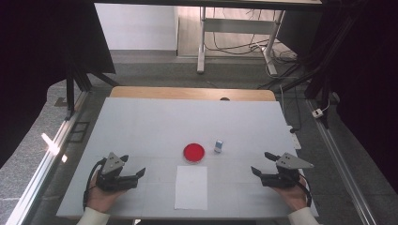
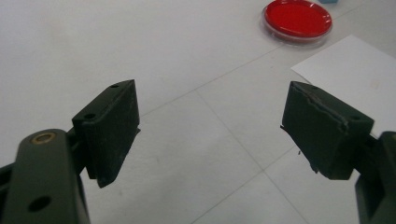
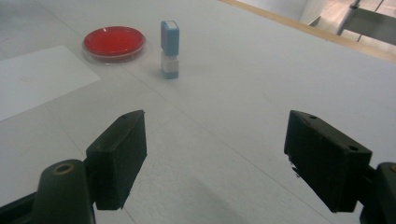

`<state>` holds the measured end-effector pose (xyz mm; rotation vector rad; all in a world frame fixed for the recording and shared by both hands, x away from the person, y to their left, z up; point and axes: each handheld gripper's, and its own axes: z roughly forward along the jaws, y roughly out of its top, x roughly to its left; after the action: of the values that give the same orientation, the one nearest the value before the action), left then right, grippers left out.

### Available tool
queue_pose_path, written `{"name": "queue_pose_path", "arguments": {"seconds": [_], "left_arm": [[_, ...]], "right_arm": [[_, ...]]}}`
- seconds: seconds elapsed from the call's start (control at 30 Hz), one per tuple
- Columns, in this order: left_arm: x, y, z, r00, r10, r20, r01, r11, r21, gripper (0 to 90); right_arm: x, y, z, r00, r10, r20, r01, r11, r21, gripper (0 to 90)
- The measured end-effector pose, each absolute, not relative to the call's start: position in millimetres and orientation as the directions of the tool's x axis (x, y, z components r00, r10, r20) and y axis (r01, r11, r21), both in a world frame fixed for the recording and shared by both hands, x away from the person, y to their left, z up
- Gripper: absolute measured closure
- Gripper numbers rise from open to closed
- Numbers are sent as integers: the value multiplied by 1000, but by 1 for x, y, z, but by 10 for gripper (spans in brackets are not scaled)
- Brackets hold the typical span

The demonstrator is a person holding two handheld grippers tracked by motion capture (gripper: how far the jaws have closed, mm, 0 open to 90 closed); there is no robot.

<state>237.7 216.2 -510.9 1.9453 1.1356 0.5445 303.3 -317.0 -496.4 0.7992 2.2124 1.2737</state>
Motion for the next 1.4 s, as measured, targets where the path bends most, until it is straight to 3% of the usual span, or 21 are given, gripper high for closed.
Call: {"name": "queue_pose_path", "arguments": {"seconds": [0.47,1.4], "left_arm": [[252,219,-515,484,875,-19,531,-276,801,196],[239,215,-519,526,850,5,498,-313,809,211]], "right_arm": [[311,-316,-505,-710,703,-53,313,382,870,224],[307,-315,-500,-715,697,-58,288,369,884,307]]}}
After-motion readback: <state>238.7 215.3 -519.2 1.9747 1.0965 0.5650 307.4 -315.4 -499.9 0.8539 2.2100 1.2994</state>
